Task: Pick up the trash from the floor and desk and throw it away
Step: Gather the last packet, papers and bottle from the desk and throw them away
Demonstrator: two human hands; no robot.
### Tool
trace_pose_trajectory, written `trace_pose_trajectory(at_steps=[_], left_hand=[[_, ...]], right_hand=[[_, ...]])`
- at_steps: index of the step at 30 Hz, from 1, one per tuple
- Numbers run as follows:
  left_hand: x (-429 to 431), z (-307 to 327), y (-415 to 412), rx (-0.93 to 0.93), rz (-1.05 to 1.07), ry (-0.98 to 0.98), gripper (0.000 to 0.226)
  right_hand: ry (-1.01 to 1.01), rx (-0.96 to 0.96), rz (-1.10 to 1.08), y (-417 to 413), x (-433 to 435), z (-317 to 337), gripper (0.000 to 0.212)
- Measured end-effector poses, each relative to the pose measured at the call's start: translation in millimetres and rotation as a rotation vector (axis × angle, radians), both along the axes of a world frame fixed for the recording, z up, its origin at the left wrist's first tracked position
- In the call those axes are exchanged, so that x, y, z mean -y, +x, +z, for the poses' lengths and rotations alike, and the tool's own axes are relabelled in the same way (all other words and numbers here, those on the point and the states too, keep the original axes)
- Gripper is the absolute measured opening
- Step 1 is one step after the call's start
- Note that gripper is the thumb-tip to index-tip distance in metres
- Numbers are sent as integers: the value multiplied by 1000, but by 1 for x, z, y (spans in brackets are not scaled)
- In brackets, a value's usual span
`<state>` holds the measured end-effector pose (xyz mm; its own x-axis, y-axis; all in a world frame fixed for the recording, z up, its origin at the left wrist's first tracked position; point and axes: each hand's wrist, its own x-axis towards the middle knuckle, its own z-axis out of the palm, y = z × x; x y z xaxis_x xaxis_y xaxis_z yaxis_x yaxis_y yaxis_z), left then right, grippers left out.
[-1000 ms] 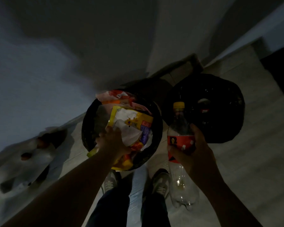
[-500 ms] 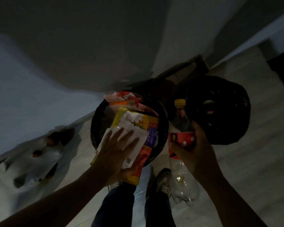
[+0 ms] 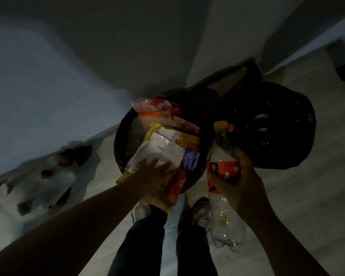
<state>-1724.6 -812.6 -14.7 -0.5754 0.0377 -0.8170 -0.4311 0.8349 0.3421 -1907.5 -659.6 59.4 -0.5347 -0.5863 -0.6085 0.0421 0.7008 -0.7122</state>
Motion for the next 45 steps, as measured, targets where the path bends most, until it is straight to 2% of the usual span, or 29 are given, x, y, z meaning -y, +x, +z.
trace_pose_trajectory(at_steps=[3, 4, 6, 8, 9, 12, 14, 17, 21, 23, 25, 28, 34, 42, 45], left_hand=[[10, 6, -4, -134, 146, -6, 88], [13, 7, -4, -184, 269, -6, 87], [17, 8, -5, -243, 462, -23, 104], [16, 1, -9, -208, 430, -79, 116], [14, -6, -12, -172, 399, -105, 110], [5, -30, -18, -95, 463, -166, 69], [-2, -43, -21, -93, 457, -252, 61], [-11, -51, -27, -35, 469, -381, 60], [-9, -43, -39, -51, 627, -248, 43], [-5, -27, -46, -99, 676, -156, 50], [-2, -9, -53, -133, 590, -115, 62], [-1, 13, -61, -168, 529, -116, 65], [9, 47, -91, -249, 544, -138, 43], [5, 66, -129, -347, 617, -67, 35], [8, 67, -134, -347, 627, -89, 34]], right_hand=[[1, 1, -1, 1, -1, 2, 107], [1, 3, -6, 1, 0, 2, 107], [-1, 1, -14, 0, 3, 1, 103], [6, -11, -13, -2, 4, -3, 96], [6, -15, -15, -4, 5, -5, 93], [6, -35, -1, -6, 3, -12, 85], [-12, -35, -62, -7, 0, -18, 76], [32, -78, -72, -9, -3, -23, 87], [54, -125, -115, -18, -8, -22, 88], [73, -140, -169, -27, -7, -17, 86], [73, -151, -211, -39, -2, -9, 85], [26, -159, -265, -60, 6, 4, 83], [8, -274, -367, -106, 25, 29, 95], [10, -340, -601, -155, 31, 12, 86], [18, -376, -632, -158, 31, 1, 90]])
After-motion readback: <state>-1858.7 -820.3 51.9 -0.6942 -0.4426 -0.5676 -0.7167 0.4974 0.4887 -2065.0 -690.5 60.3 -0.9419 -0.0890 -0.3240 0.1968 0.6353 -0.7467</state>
